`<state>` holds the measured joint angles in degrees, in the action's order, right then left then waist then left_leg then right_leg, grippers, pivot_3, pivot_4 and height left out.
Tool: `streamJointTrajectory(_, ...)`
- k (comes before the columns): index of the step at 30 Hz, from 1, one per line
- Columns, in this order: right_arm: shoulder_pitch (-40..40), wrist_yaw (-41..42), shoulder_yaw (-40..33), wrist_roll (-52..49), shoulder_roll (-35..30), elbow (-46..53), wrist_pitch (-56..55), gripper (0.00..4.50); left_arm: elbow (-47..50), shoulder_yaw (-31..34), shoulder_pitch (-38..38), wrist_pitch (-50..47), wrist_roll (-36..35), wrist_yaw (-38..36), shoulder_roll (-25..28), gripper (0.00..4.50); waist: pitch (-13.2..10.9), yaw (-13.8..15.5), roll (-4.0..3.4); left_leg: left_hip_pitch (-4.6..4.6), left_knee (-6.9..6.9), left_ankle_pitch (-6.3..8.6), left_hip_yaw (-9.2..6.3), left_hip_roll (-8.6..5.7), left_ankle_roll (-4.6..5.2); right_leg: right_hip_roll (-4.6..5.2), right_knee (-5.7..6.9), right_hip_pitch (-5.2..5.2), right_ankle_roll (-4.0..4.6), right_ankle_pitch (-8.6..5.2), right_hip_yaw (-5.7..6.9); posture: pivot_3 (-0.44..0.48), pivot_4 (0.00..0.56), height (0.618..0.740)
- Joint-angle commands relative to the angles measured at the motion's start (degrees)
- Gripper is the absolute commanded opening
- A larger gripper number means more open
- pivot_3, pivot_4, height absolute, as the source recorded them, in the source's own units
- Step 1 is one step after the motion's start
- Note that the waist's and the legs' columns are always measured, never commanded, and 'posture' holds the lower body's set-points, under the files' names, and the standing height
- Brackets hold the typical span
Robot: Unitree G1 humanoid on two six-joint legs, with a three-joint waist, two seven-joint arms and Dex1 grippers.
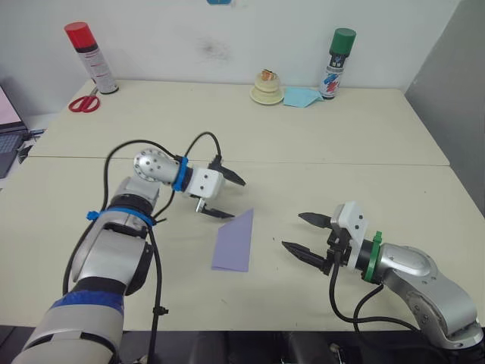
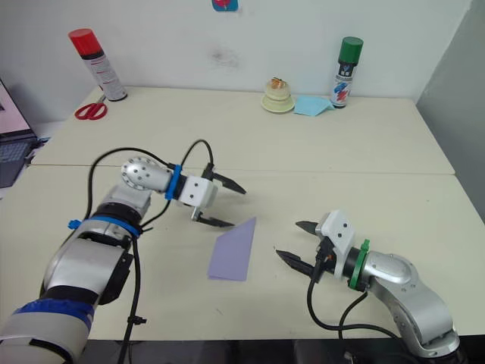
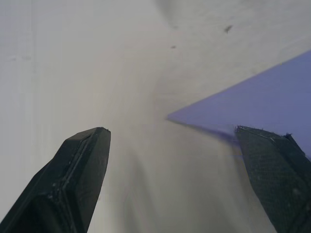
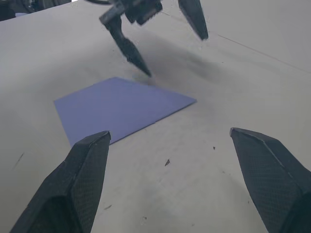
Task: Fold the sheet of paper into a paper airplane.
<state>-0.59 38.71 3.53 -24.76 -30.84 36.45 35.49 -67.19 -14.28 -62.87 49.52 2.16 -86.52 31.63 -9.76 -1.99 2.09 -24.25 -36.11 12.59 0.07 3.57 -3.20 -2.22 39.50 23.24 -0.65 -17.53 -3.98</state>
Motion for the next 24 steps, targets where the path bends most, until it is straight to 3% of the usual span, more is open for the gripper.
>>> streamJointTrajectory(1,0.6,-0.4,-1.0,-1.3,-0.1,3.1,-1.0,4.08,-1.0,0.9,0.7,2.2,0.0,-2.0,1.4,4.49,0.0,-0.1,0.00,0.02,0.01,0.00,0.00,0.01,0.00,0.00,0.02,0.00,0.00,0.00,0.00,0.000,0.150,0.737)
streamJointTrajectory(11,-1.4,-2.1,-0.2,-2.4,0.6,3.0,0.2,4.08,-1.7,0.3,1.9,6.3,2.7,1.2,-2.1,4.49,0.0,0.2,0.07,0.03,-0.36,-0.01,-0.10,0.00,0.00,0.00,0.44,-0.01,-0.01,-0.01,0.06,0.000,0.150,0.737)
streamJointTrajectory(24,-1.7,-5.2,-2.4,-4.1,1.3,3.0,2.2,4.08,-2.8,0.0,1.5,11.4,3.0,-1.8,-4.2,4.49,0.0,0.2,0.07,0.00,-0.65,0.00,-0.10,0.01,0.00,-0.02,0.59,-0.04,-0.02,0.01,0.04,0.000,0.150,0.737)
